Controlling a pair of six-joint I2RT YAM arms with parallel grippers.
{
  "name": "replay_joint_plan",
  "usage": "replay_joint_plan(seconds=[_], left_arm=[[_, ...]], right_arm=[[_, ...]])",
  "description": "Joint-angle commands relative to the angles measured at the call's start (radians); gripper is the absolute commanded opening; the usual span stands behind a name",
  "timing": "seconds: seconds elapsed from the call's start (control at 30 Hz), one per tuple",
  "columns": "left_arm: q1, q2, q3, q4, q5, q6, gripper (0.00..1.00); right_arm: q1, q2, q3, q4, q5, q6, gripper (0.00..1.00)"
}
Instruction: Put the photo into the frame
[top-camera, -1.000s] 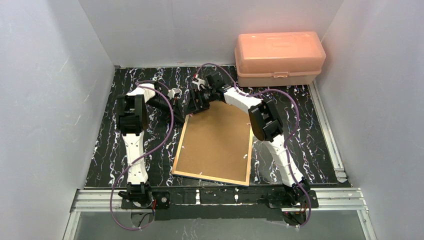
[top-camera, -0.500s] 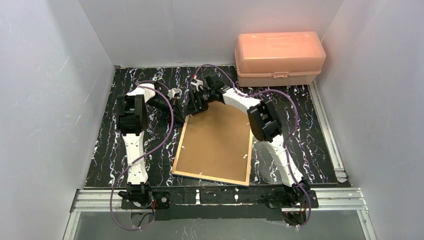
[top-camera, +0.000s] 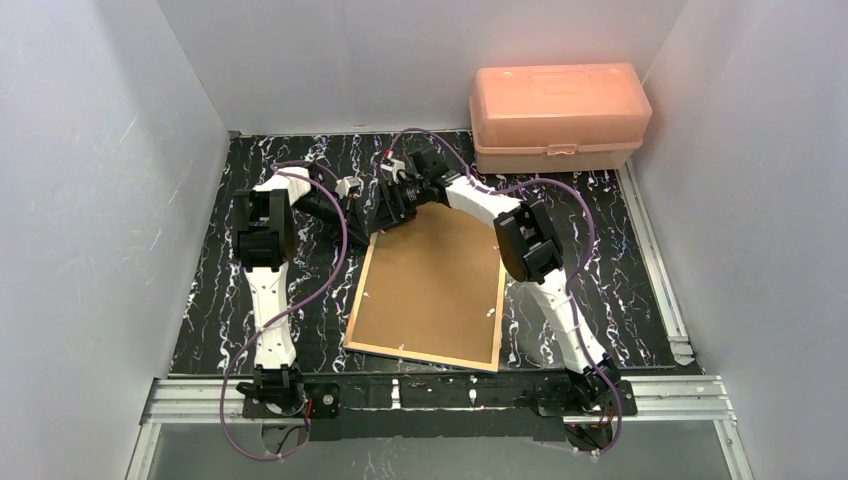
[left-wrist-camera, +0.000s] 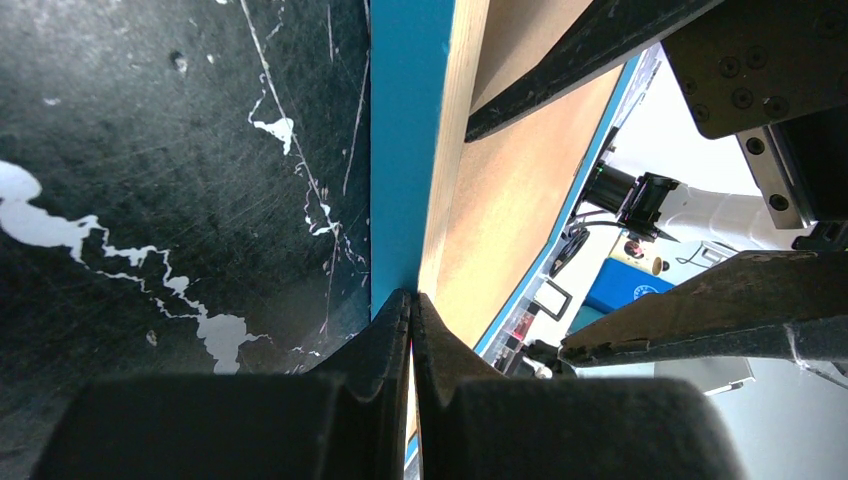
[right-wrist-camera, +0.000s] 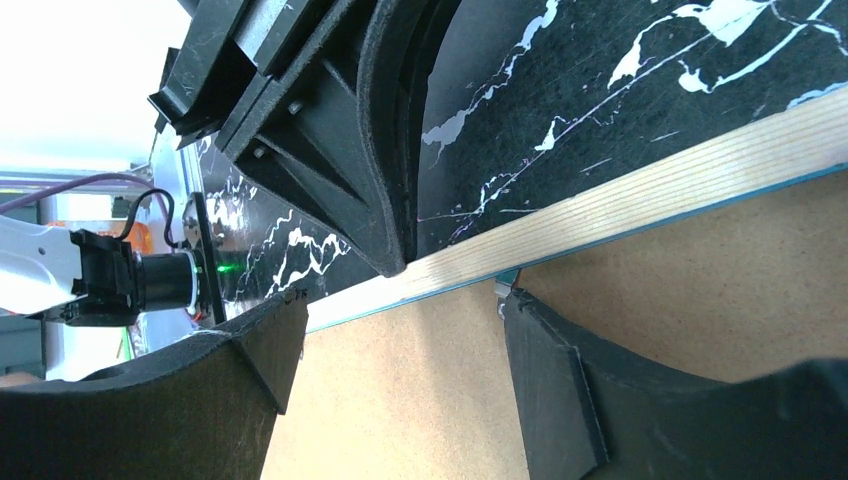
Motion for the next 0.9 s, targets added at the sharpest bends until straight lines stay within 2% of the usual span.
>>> replay_joint_plan(seconds=[0.0,0.13,0.43,0.5,0.6,0.67,0.77,0.87], left_arm=[[-0.023,-0.012,-0.004,0.024,-0.015,0.009,0.00],[-0.024,-0.015,-0.004,0.027,-0.015,0.009,0.00],[-0.026,-0.022,-0.024,0.034,-0.009,0.003,0.00],[-0.021,-0.036,-0.023,0.018,-0.005,0.010,0.00],[0.014,-0.067,0.010,-0.056,0.004,0.055,0.00],[0.042,-0.088,0.058,-0.136,-0.006,0.111,0.05],[0.079,-0.129,0.085,-0.238,-0.063,0.229,0.18],[0.079,-0.188,0.022,-0.287,-0.143,0.352,0.22]], right_arm=[[0.063,0.079,0.059,-0.104,-0.101,-0.030,0.79],[0.079,0.097,0.087,-0.160,-0.106,-0.065,0.79],[0.103,0.091,0.075,-0.173,-0.092,-0.066,0.79],[0.101,0.076,0.103,-0.183,-0.023,-0.064,0.81],[0.070,-0.029,0.071,-0.110,0.141,-0.016,0.91],[0.035,-0.122,0.016,-0.052,0.249,0.031,0.97],[-0.026,-0.260,-0.100,-0.033,0.388,0.096,0.99],[-0.075,-0.440,-0.329,-0.034,0.543,0.142,0.99]])
